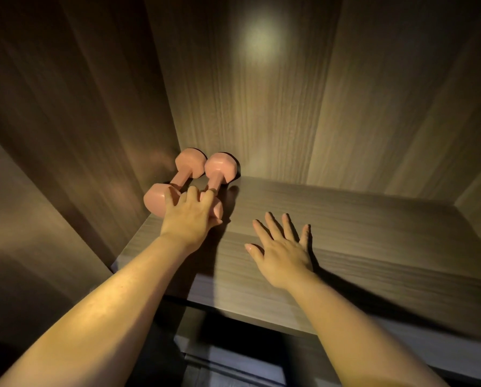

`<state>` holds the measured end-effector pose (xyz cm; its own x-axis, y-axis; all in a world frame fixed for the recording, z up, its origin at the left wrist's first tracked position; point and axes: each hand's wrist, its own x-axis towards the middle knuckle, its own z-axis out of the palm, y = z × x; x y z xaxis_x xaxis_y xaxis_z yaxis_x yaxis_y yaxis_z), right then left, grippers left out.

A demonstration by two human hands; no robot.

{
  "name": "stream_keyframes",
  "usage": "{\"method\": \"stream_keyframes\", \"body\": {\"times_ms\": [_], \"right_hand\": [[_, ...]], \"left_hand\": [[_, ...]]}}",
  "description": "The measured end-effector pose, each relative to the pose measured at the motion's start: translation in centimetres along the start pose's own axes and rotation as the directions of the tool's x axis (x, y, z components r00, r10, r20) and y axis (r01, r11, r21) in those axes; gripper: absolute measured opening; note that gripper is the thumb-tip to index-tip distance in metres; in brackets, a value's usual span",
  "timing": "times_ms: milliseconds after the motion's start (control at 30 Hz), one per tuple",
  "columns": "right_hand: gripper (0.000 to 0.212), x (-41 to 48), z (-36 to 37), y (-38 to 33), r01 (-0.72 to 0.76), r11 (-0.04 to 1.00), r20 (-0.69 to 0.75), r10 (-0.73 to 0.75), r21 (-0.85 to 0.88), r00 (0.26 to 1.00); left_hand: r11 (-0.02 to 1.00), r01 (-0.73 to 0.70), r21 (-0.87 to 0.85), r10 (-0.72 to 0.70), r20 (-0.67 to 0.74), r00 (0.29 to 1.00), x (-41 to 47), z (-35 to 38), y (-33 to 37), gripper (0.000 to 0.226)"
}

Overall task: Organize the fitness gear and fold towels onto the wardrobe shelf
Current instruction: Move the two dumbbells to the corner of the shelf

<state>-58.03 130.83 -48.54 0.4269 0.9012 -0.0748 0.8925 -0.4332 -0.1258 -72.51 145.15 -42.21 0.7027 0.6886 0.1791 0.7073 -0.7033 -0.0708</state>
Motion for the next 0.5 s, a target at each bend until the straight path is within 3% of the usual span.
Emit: {"method": "stream_keyframes", "body": {"times_ms": [200, 500], "right_hand": [[0.068, 0.0, 0.4, 0.2, 0.012, 1.000, -0.034, -0.011, 0.022, 0.999], [0.067, 0.0, 0.5, 0.3, 0.017, 1.000, -0.046, -0.016, 0.017, 0.999]], "left_hand": [[0.998, -0.035, 0.053, 0.033, 0.035, 0.999, 0.7, -0.1, -1.5, 0.056], [0.999, -0.033, -0.019, 0.034, 0.067, 0.997, 0.9, -0.1, -1.7, 0.056]]}}
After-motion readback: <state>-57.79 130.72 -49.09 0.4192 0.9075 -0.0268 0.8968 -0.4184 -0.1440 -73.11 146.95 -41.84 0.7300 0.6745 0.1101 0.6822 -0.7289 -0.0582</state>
